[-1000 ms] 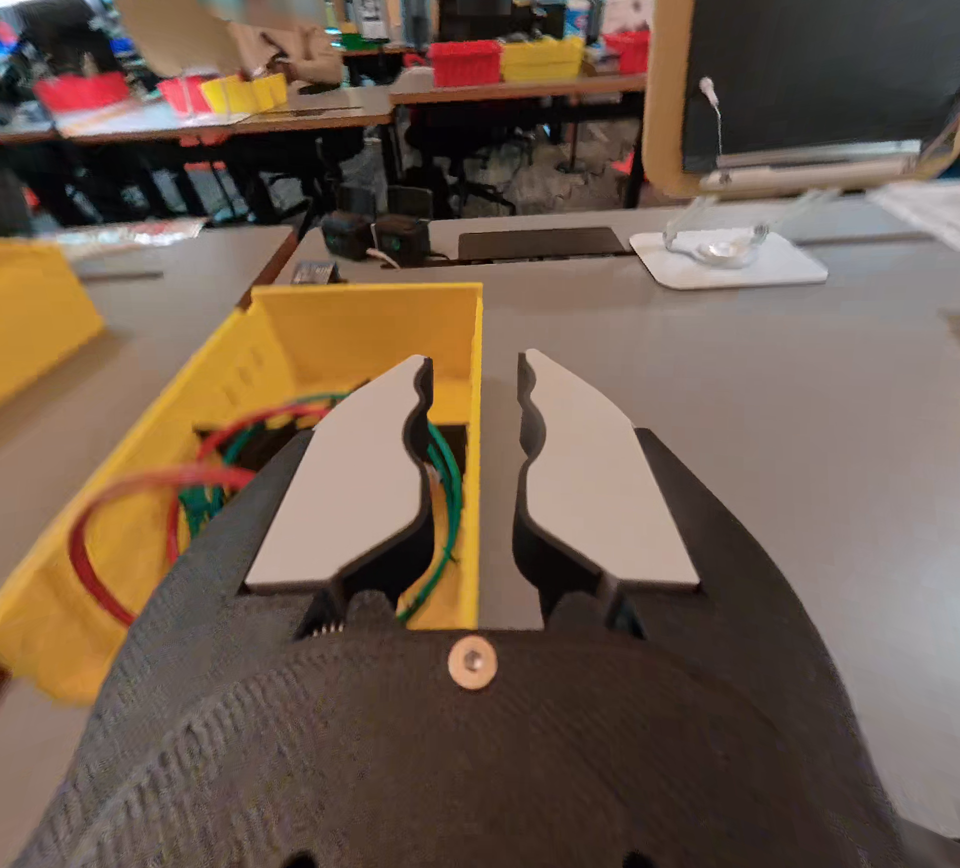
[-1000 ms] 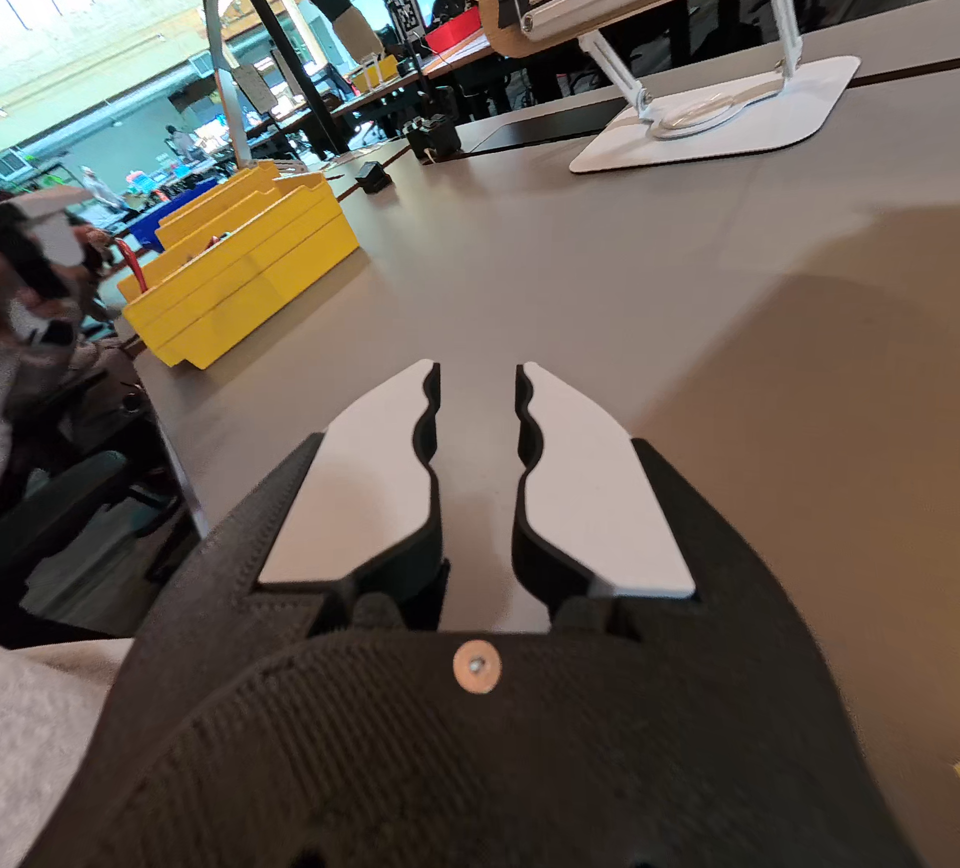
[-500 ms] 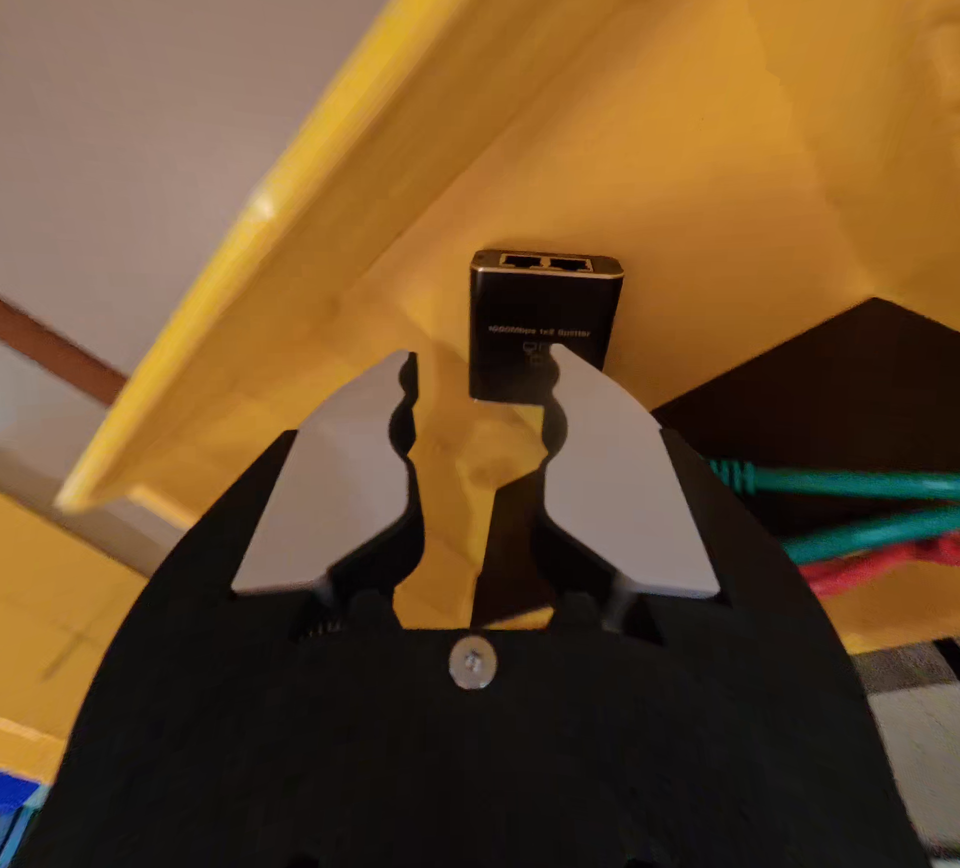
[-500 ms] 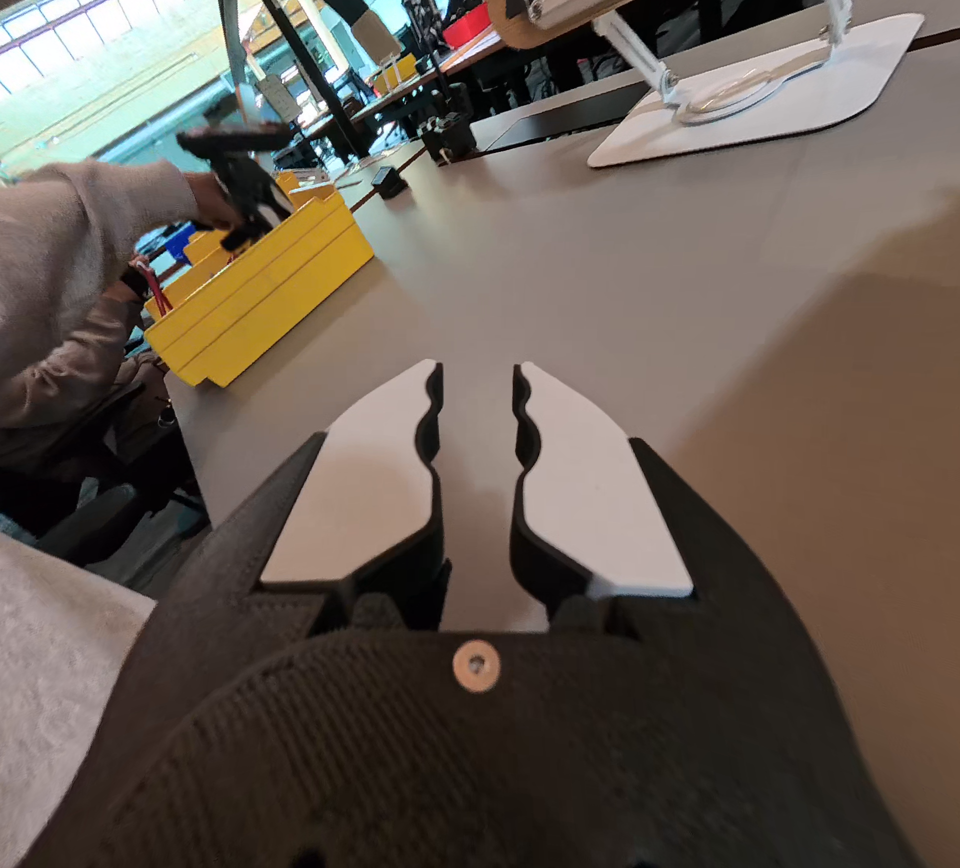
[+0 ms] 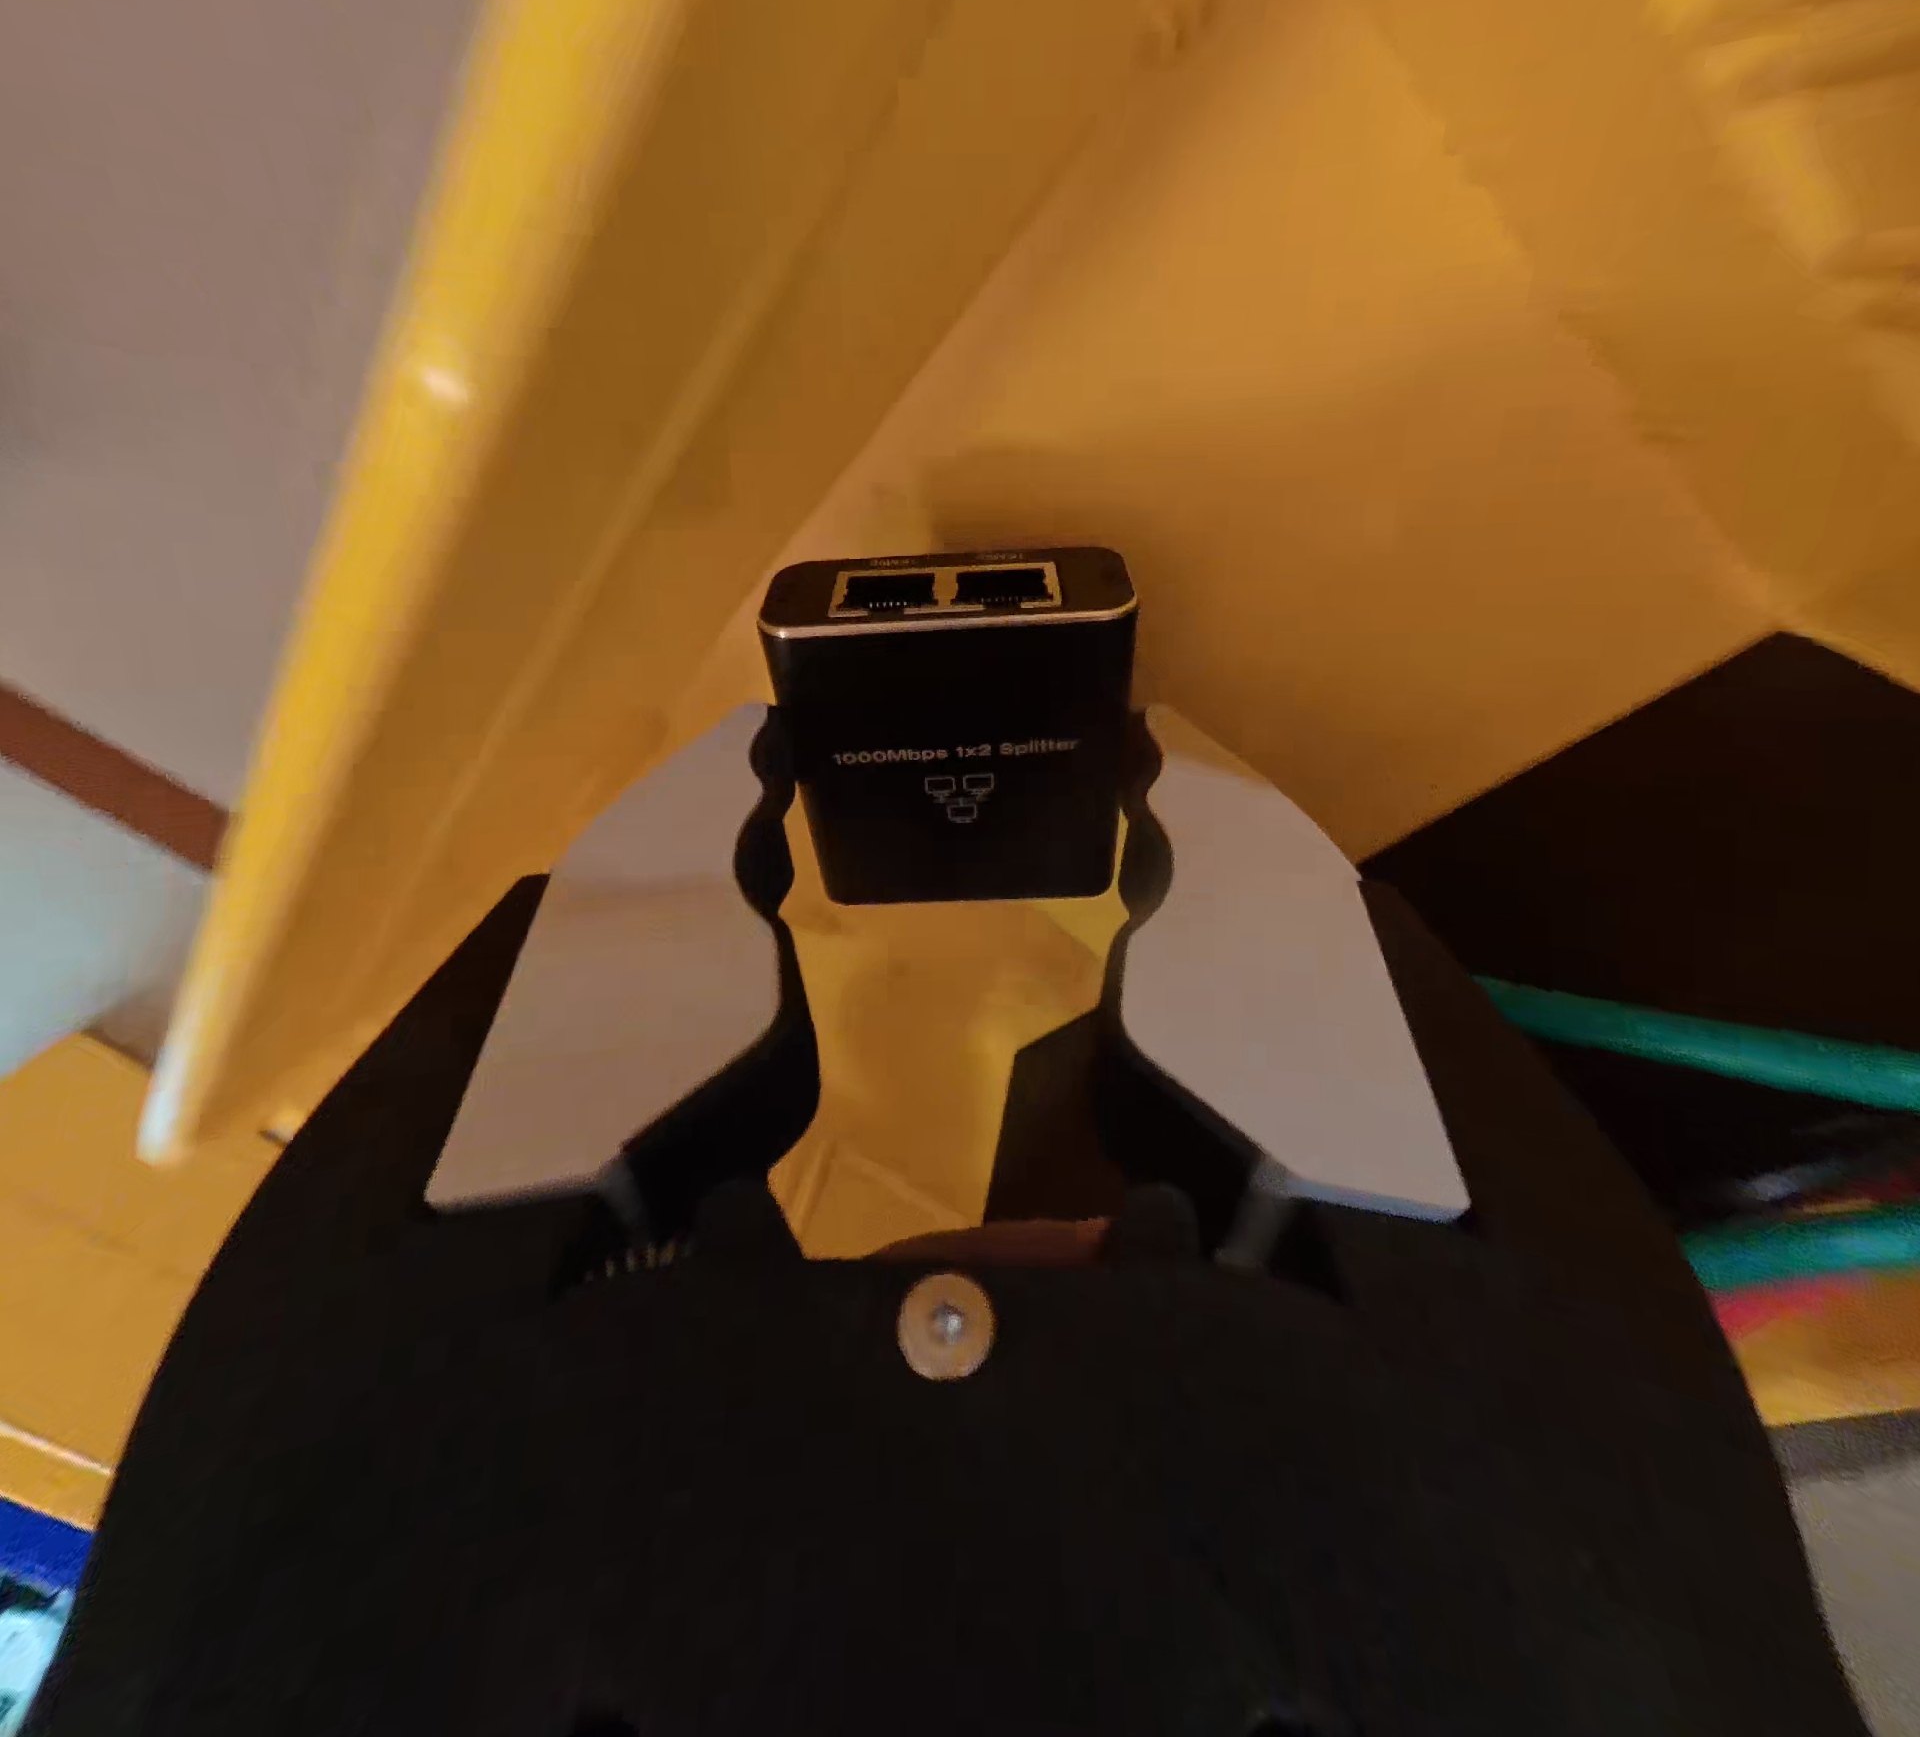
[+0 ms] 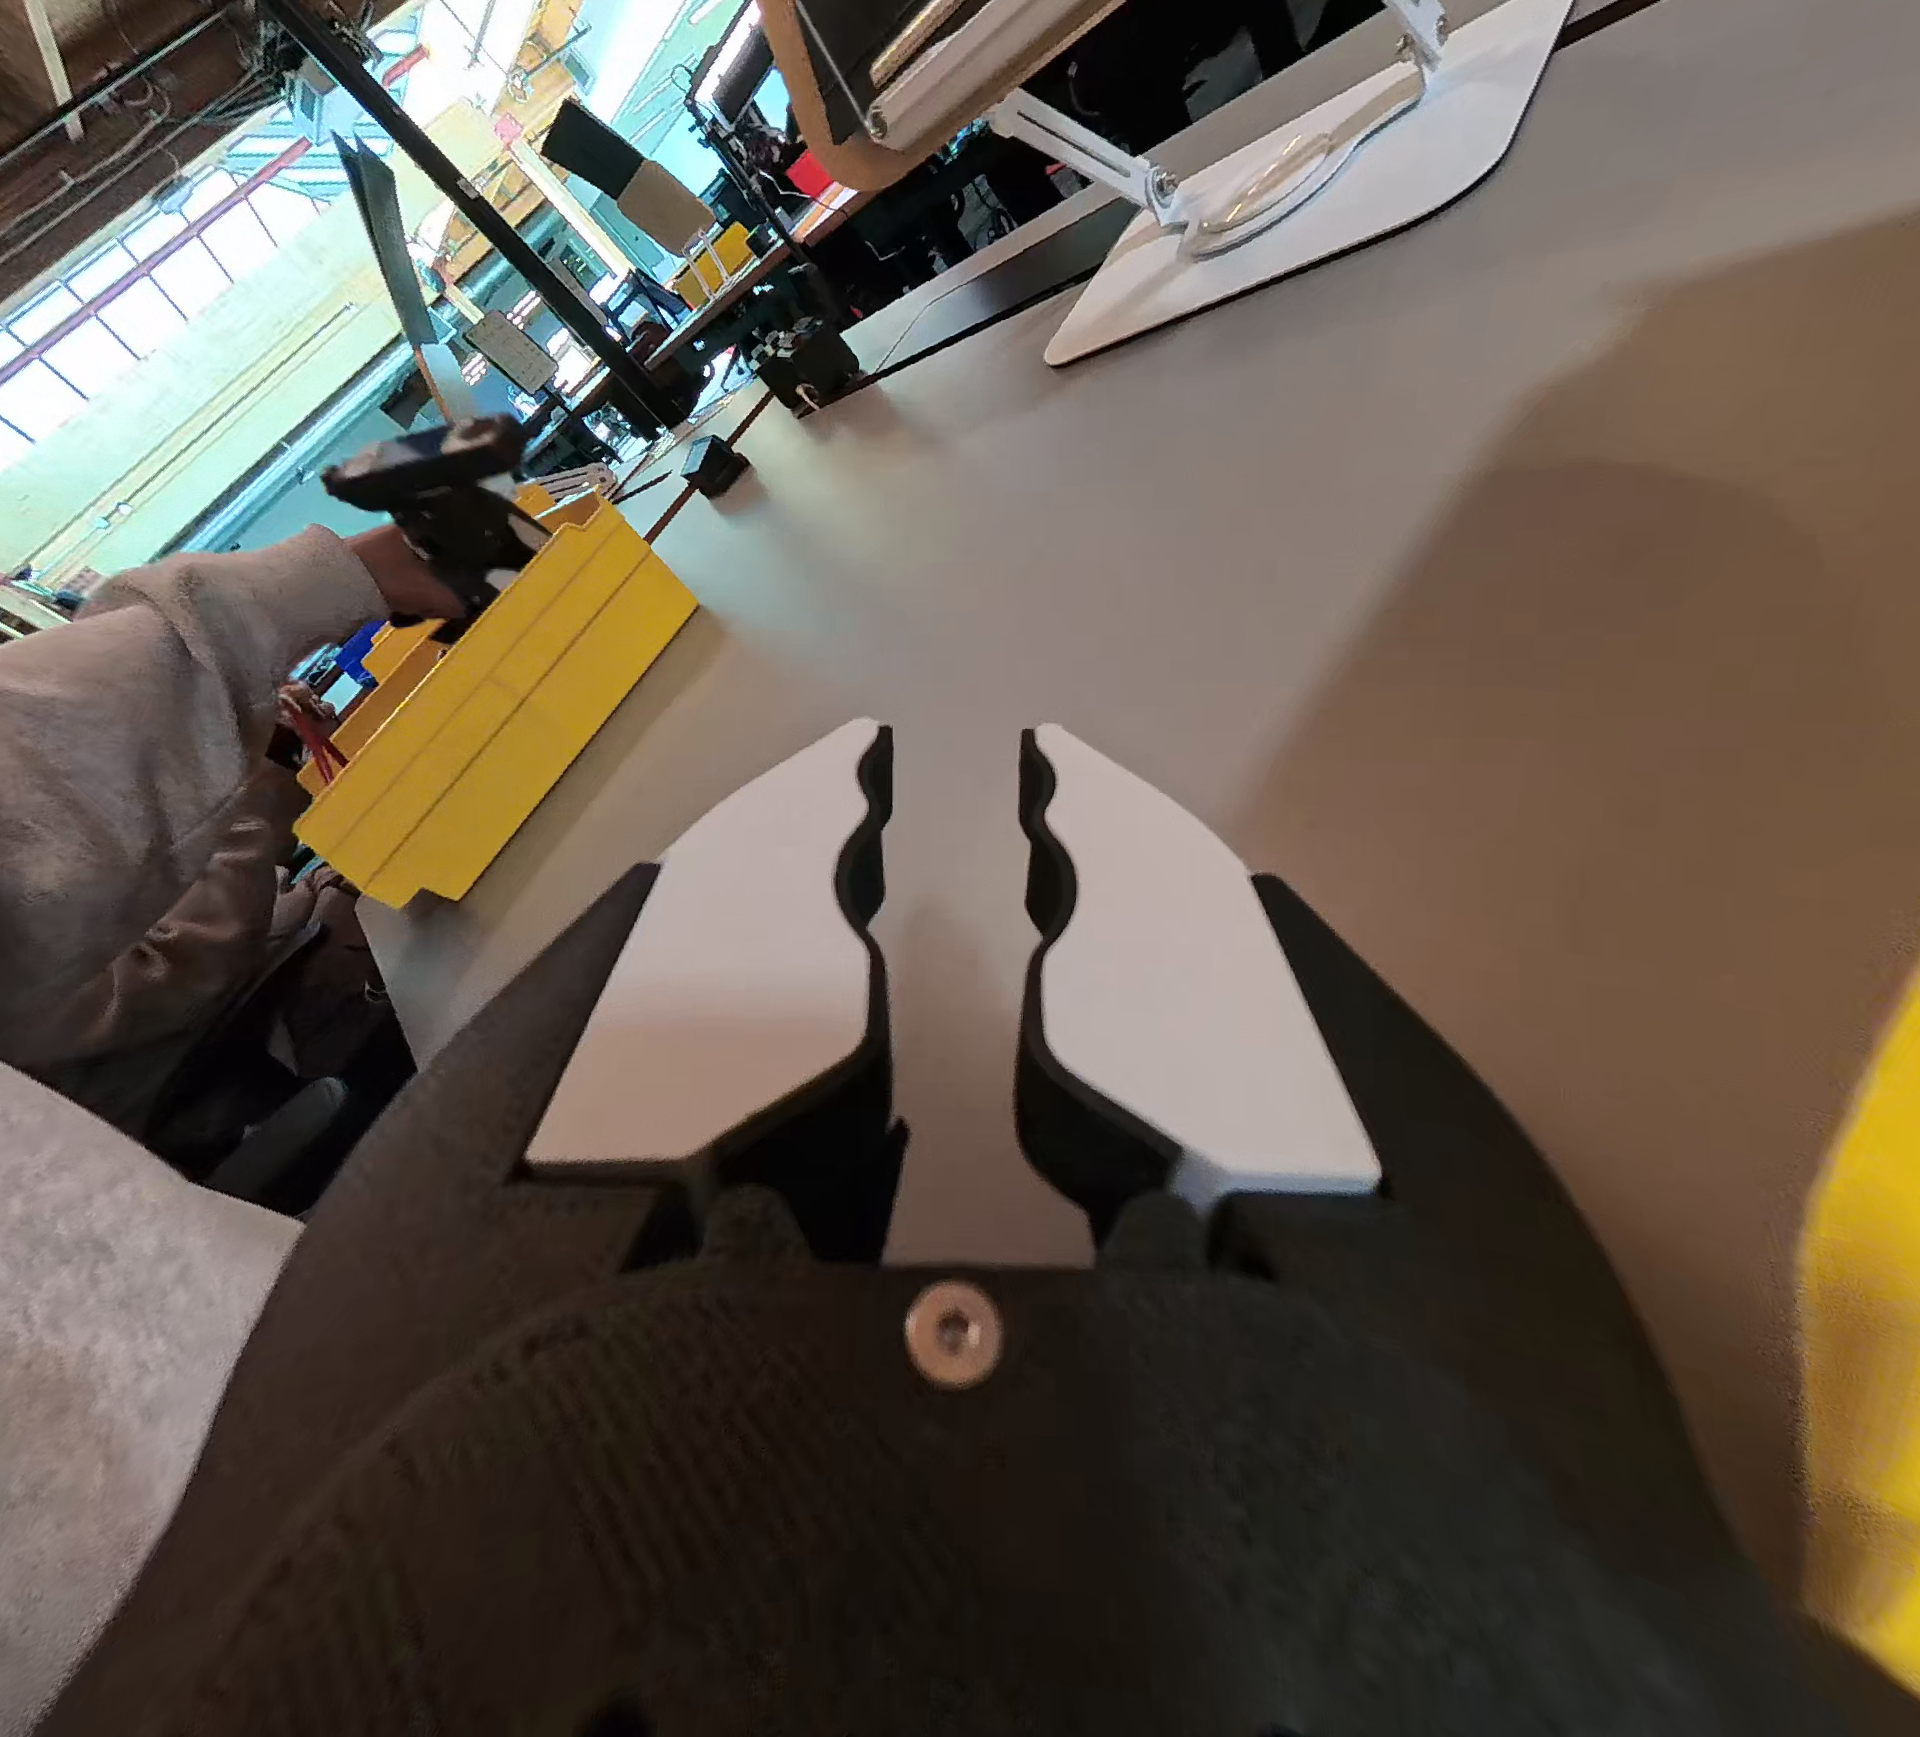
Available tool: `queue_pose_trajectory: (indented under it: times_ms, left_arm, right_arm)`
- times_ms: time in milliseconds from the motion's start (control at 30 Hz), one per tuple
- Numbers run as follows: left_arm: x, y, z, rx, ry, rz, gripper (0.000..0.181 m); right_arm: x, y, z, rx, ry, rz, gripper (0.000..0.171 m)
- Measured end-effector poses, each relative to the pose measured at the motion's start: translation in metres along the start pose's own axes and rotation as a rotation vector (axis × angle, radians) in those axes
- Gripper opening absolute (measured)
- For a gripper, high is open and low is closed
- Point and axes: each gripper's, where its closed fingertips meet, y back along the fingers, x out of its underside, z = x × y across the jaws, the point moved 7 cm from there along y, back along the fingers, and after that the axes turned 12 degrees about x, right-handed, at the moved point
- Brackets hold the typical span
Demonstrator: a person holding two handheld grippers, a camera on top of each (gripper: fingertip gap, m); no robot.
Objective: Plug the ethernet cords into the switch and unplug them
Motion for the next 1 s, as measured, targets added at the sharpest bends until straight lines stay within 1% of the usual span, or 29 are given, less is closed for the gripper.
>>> queue_pose_trajectory:
  times_ms: [100,200,300,400,467,500,600,667,700,767,867,933,1000]
  left_arm:
    - [-0.007,0.044,-0.008,-0.107,-0.007,-0.173,0.062]
    - [-0.02,0.1,-0.038,-0.209,-0.068,-0.371,0.062]
    - [-0.043,0.141,-0.092,-0.232,-0.177,-0.545,0.062]
    - [-0.071,0.154,-0.16,-0.262,-0.312,-0.664,0.062]
    - [-0.092,0.147,-0.206,-0.3,-0.384,-0.742,0.062]
    - [-0.103,0.137,-0.228,-0.302,-0.402,-0.787,0.062]
    - [-0.138,0.091,-0.282,-0.282,-0.391,-0.922,0.063]
    - [-0.159,0.055,-0.309,-0.272,-0.371,-0.983,0.063]
    - [-0.168,0.039,-0.32,-0.268,-0.366,-0.991,0.062]
    - [-0.181,0.012,-0.342,-0.273,-0.385,-0.971,0.062]
    - [-0.189,-0.011,-0.364,-0.363,-0.467,-0.866,0.062]
    - [-0.192,-0.015,-0.374,-0.409,-0.508,-0.862,0.062]
    - [-0.194,-0.013,-0.386,-0.414,-0.543,-0.886,0.062]
  right_arm:
    - [0.001,0.002,0.004,-0.014,0.023,0.002,0.022]
    - [0.003,0.005,0.009,-0.034,0.039,0.007,0.022]
    - [0.006,0.01,0.016,-0.064,0.059,0.013,0.022]
    - [0.008,0.017,0.027,-0.099,0.106,0.003,0.024]
    - [0.012,0.019,0.038,-0.133,0.157,0.002,0.025]
    - [0.016,0.019,0.045,-0.158,0.19,0.008,0.027]
    - [0.037,0.009,0.076,-0.238,0.29,0.055,0.032]
    - [0.052,-0.003,0.093,-0.242,0.426,0.09,0.042]
    - [0.057,-0.01,0.098,-0.214,0.51,0.085,0.05]
    - [0.059,-0.021,0.103,-0.171,0.609,0.047,0.059]
    - [0.052,-0.036,0.109,-0.226,0.553,0.0,0.058]
    - [0.055,-0.05,0.115,-0.299,0.502,0.083,0.057]
    - [0.062,-0.065,0.119,-0.311,0.499,0.208,0.055]
